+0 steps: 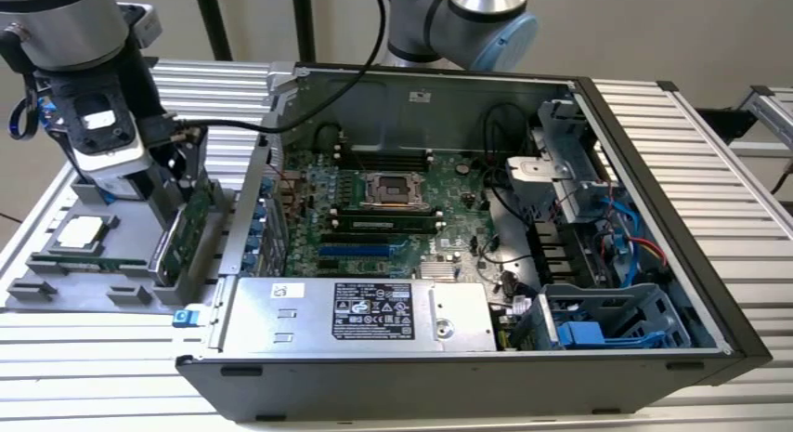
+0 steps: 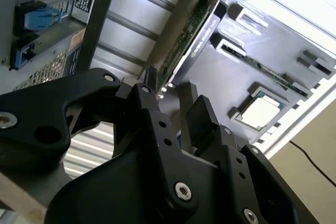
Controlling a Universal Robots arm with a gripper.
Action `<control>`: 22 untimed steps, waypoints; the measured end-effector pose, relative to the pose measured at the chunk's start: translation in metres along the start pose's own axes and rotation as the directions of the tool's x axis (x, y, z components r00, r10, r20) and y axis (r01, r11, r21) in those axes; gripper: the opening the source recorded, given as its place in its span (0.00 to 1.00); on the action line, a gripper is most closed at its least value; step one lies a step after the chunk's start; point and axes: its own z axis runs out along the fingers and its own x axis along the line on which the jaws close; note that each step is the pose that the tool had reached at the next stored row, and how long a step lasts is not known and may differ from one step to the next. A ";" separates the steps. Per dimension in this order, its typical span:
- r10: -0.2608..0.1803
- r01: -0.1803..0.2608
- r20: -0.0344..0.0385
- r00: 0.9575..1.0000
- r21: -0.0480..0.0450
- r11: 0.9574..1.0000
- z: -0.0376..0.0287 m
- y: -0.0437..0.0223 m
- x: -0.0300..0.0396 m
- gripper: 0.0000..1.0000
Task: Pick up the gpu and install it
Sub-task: 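Pick up the gpu and move the gpu toward the slot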
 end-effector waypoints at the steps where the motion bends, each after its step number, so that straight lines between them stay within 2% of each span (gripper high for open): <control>1: 0.000 0.000 0.000 1.000 0.000 1.000 0.0007 0.0000 0.0001 1.00; 22: 0.000 0.000 0.000 1.000 0.000 1.000 0.0154 -0.0011 0.0036 1.00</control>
